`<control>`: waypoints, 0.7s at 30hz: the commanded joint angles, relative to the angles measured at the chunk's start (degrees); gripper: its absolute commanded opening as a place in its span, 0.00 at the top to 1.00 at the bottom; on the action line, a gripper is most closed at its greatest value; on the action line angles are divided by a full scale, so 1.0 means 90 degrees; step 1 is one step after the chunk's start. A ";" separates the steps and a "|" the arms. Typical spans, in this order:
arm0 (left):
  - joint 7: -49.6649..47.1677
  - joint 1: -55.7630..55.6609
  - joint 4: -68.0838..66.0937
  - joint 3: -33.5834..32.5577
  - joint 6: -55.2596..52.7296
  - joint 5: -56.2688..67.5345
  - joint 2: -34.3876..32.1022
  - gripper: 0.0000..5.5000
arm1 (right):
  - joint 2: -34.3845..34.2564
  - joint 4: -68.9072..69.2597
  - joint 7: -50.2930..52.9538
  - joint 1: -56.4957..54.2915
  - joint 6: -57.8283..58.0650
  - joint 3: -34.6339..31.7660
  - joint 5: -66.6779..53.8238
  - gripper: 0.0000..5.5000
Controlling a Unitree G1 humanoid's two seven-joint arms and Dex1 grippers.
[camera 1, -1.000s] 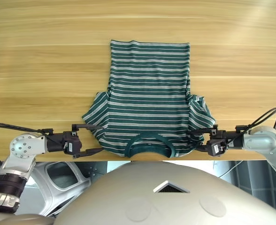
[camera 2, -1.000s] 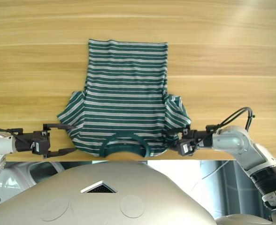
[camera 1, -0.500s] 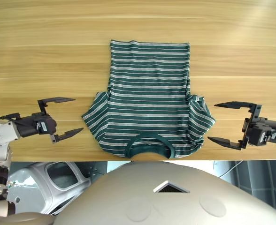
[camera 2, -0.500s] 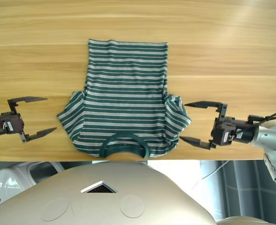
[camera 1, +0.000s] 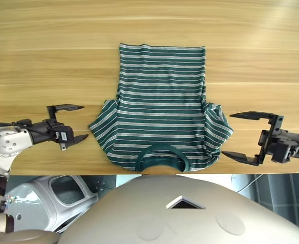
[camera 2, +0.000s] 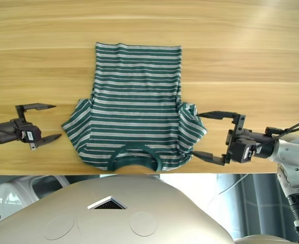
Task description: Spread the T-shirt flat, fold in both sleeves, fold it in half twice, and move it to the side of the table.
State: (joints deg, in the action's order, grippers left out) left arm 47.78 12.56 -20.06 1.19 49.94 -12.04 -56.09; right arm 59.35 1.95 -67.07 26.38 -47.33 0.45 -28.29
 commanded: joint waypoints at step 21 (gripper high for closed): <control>-0.0492 -0.0791 -0.1054 0.1430 0.0380 -0.0621 -0.0002 0.05 | -0.0461 0.0338 -0.0375 -0.0091 0.0253 -0.0075 -0.0005 0.02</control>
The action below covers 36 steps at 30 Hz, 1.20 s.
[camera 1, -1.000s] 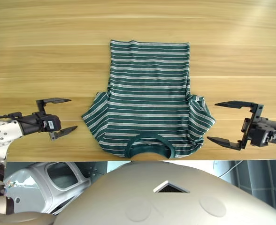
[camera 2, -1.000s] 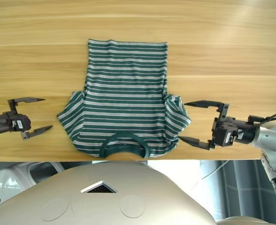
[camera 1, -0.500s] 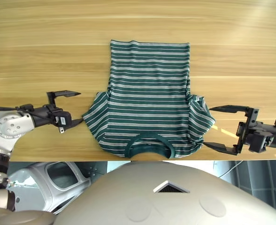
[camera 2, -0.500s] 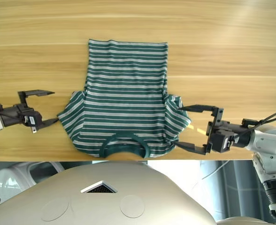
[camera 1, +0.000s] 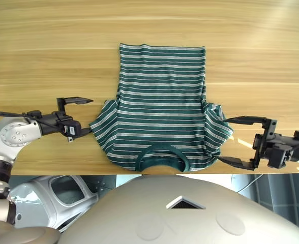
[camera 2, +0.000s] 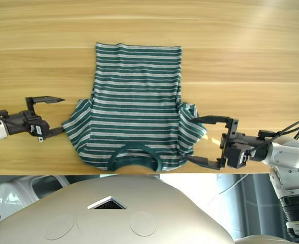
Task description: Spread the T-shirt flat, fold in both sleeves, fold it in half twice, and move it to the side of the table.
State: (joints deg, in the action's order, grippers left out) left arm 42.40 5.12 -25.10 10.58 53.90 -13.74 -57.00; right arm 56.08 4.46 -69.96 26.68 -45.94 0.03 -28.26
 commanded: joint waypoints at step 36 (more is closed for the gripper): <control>0.0210 0.0252 -0.0088 0.0904 -0.0480 -0.0094 0.0009 0.71 | -0.0363 0.0368 -0.0166 0.0001 0.0132 -0.0132 0.0022 0.02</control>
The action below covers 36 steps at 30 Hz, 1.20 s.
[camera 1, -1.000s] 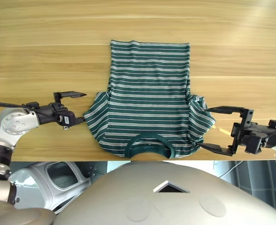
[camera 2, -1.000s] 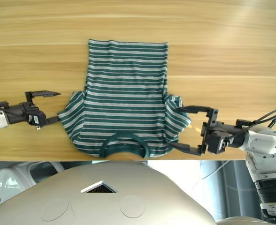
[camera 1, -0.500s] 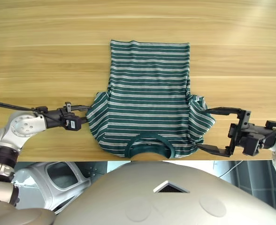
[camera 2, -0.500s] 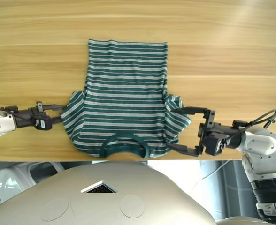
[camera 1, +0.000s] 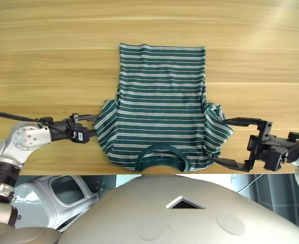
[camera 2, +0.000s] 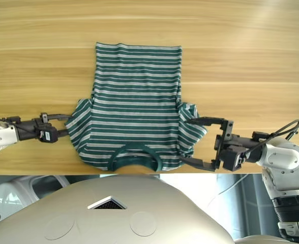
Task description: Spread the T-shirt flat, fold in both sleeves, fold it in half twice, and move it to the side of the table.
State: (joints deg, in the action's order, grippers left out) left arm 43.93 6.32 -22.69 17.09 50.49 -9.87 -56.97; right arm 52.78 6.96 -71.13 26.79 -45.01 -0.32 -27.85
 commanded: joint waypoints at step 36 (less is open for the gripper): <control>0.0172 -0.0620 0.0162 -0.0139 0.0757 0.0473 0.0095 1.00 | -0.0383 -0.0031 -0.0099 -0.0407 0.0048 0.0269 0.0056 0.02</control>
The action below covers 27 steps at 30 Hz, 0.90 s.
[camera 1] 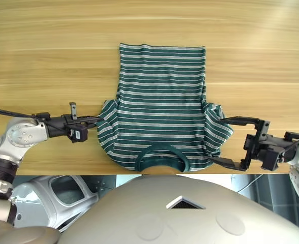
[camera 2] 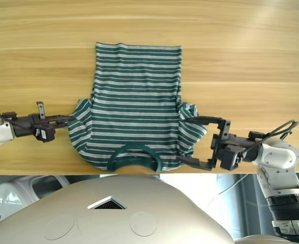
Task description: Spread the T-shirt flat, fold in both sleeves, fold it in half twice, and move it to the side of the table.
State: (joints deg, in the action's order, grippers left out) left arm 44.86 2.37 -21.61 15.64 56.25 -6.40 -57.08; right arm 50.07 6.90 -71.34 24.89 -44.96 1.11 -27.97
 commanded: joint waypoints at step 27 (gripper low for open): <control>0.0283 -0.0555 0.1059 0.0424 -0.0327 -0.0403 0.0368 1.00 | -0.0317 -0.0053 0.0002 -0.0438 -0.0011 0.0462 0.0242 0.02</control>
State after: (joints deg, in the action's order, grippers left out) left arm 46.90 -3.04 -13.93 20.90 54.50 -11.22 -51.68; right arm 47.68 6.45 -71.32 21.65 -44.99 5.11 -25.88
